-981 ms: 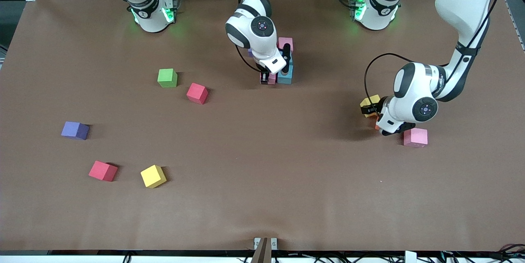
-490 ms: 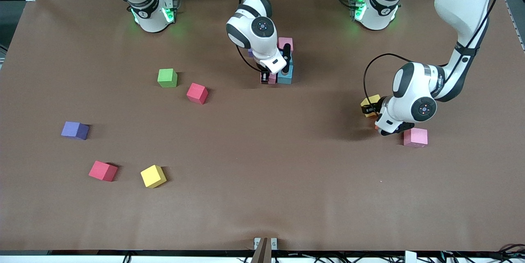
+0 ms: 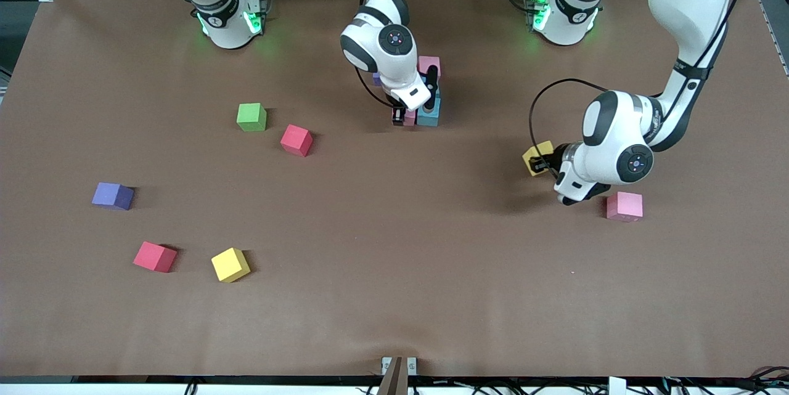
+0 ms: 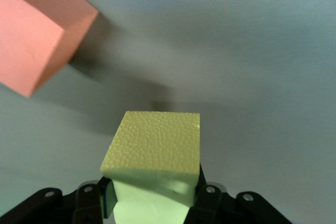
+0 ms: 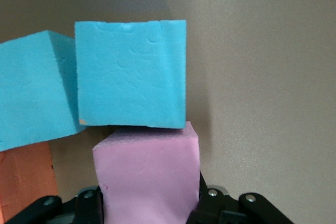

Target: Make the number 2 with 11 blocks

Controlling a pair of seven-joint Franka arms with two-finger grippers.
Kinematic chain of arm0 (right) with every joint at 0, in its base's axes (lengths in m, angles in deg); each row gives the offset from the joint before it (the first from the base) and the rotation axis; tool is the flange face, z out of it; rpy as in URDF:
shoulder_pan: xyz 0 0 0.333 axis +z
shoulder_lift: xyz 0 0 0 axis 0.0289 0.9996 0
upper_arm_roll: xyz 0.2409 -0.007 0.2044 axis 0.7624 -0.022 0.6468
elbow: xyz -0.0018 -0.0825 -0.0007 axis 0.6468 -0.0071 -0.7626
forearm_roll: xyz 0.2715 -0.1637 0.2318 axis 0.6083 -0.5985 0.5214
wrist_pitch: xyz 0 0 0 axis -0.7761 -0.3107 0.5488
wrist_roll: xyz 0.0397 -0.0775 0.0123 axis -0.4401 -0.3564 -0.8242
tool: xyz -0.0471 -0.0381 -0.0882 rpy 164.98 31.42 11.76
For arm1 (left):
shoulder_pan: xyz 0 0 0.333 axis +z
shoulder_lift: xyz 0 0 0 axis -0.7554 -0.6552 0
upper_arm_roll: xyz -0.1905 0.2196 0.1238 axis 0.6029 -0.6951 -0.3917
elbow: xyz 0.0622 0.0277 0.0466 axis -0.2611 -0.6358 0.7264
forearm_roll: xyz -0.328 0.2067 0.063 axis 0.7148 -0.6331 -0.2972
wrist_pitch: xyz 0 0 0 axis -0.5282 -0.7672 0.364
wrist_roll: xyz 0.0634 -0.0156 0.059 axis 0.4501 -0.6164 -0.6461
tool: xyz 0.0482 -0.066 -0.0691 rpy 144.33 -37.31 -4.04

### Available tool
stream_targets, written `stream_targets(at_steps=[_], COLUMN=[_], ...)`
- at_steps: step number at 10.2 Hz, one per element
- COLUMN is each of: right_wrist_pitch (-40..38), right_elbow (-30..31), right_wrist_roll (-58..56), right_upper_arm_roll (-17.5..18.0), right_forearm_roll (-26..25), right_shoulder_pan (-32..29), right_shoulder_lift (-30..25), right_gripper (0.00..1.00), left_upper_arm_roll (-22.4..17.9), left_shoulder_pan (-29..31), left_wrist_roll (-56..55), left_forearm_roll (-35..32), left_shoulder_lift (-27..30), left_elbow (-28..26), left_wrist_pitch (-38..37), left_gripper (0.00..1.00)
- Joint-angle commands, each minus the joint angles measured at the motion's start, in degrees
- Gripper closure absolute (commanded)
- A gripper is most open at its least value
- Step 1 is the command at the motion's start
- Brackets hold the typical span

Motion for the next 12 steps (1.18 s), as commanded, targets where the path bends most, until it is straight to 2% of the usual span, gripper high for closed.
stream_targets(at_steps=[1,3,5,6,12], right_wrist_pitch=[1.0,1.18,1.18,1.09,-2.41], right_elbow=[-1.19,-1.28,-1.37,-1.37,-0.67], right_wrist_roll=[1.68,1.68,1.68,1.25,0.98], right_upper_arm_roll=[-0.28,-0.28,-0.28,-0.28,-0.28], right_forearm_roll=[0.57,0.57,0.48,0.39,0.3], right_shoulder_pan=[1.06,1.15,1.06,1.06,0.36], right_shoulder_lift=[1.51,1.69,1.69,1.6,-1.55], right_gripper=[0.53,0.5,0.1,0.0,0.0], left_upper_arm_roll=[5.02,8.02,8.82,8.82,9.0], left_shoulder_pan=[0.3,0.39,0.39,0.48,0.21], left_wrist_roll=[-12.37,-21.09,-25.25,-25.26,-27.44], left_forearm_roll=[1.81,1.82,1.82,1.82,1.82], left_shoulder_lift=[1.15,1.93,2.9,2.99,3.08], left_elbow=[2.75,3.55,3.55,3.55,4.69], left_wrist_pitch=[-2.09,-2.18,-2.79,-3.06,-3.23], left_gripper=[0.82,0.82,0.82,0.82,0.81])
